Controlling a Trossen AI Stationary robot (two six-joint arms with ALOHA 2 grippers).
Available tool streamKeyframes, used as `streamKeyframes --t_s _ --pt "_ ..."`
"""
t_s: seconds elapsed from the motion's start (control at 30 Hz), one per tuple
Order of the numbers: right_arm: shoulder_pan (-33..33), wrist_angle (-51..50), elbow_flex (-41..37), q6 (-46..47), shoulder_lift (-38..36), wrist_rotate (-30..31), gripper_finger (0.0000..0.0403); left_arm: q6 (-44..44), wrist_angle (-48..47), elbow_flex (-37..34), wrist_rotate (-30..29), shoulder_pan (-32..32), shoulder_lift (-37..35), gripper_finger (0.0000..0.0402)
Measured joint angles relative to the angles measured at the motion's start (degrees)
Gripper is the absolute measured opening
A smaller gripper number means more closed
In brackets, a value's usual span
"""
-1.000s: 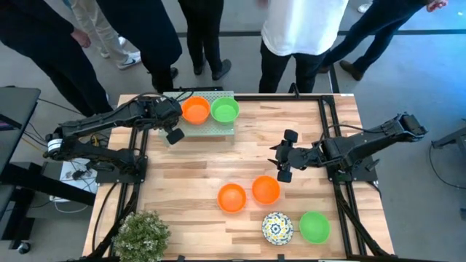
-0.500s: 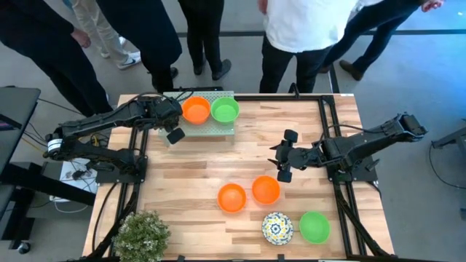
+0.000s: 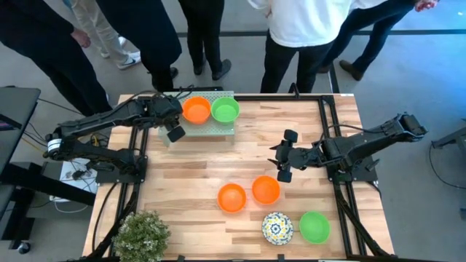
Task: Pick & Place Mini bowls
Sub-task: Stack the white patterned bowl on top of the other white patterned bowl on the shelf, then stack the orange bowl on top of the other orange bowl on the shelf
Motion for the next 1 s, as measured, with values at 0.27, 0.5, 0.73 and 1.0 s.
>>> streamKeyframes --t_s 0.27,0.5,0.73,1.0 --pt "0.0 0.0 0.0 0.0 0.0 0.0 0.0185 -0.4 0.1 1.1 0.9 0.0 0.0 0.0109" --pt "0.0 0.0 0.0 0.1 0.0 0.0 0.0187 -0.4 0.5 1.1 1.1 -0.8 0.0 0.0108" --pt "0.0 0.8 0.0 0.1 0.0 0.0 0.0183 -0.4 0.5 1.1 0.4 -3.9 0.0 0.0108" --pt "0.0 2.5 0.0 0.1 0.0 -0.1 0.0185 -1.1 0.6 7.4 -6.0 -11.0 0.0 0.0108"
